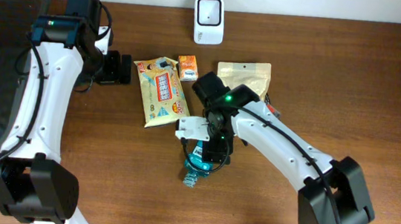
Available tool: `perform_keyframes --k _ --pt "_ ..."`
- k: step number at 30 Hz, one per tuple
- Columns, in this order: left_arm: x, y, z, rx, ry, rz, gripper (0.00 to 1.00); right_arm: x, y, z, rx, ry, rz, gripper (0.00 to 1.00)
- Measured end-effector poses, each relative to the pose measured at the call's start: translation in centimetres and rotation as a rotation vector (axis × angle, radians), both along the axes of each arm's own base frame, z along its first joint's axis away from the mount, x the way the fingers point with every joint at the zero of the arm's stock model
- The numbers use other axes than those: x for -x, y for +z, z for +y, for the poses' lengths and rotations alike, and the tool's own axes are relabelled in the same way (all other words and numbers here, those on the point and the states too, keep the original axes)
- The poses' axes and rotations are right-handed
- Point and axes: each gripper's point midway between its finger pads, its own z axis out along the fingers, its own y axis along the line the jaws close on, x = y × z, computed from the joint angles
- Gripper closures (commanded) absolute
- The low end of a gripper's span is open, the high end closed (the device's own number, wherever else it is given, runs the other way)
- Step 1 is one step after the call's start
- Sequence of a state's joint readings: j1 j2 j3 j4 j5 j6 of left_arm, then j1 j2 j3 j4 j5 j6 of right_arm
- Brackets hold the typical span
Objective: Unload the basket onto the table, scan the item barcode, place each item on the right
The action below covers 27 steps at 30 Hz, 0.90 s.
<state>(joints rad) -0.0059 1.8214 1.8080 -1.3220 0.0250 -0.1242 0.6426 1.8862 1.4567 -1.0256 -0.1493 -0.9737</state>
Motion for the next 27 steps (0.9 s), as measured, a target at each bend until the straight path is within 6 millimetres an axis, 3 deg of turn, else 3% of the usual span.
perform_keyframes --k 5,8,13,18,24,27 --pt "0.0 0.0 0.0 0.000 0.000 0.000 0.01 -3.0 -0.6 3.0 -0.122 -0.042 -0.077 0.22" --pt "0.0 0.0 0.0 0.000 0.000 0.000 0.01 -5.1 -1.8 3.6 -0.165 -0.135 -0.089 0.27" --pt "0.0 0.0 0.0 0.000 0.000 0.000 0.01 -7.3 -3.2 2.2 -0.180 -0.341 -0.054 0.48" --pt "0.0 0.0 0.0 0.000 0.000 0.000 0.01 -8.3 -3.8 0.5 -0.158 -0.518 -0.028 0.82" --pt "0.0 0.0 0.0 0.000 0.000 0.000 0.01 -8.2 -4.3 -1.2 -0.093 -0.687 -0.015 0.96" --pt "0.0 0.0 0.0 0.000 0.000 0.000 0.01 -8.2 -4.3 -1.2 -0.096 -0.741 -0.006 0.96"
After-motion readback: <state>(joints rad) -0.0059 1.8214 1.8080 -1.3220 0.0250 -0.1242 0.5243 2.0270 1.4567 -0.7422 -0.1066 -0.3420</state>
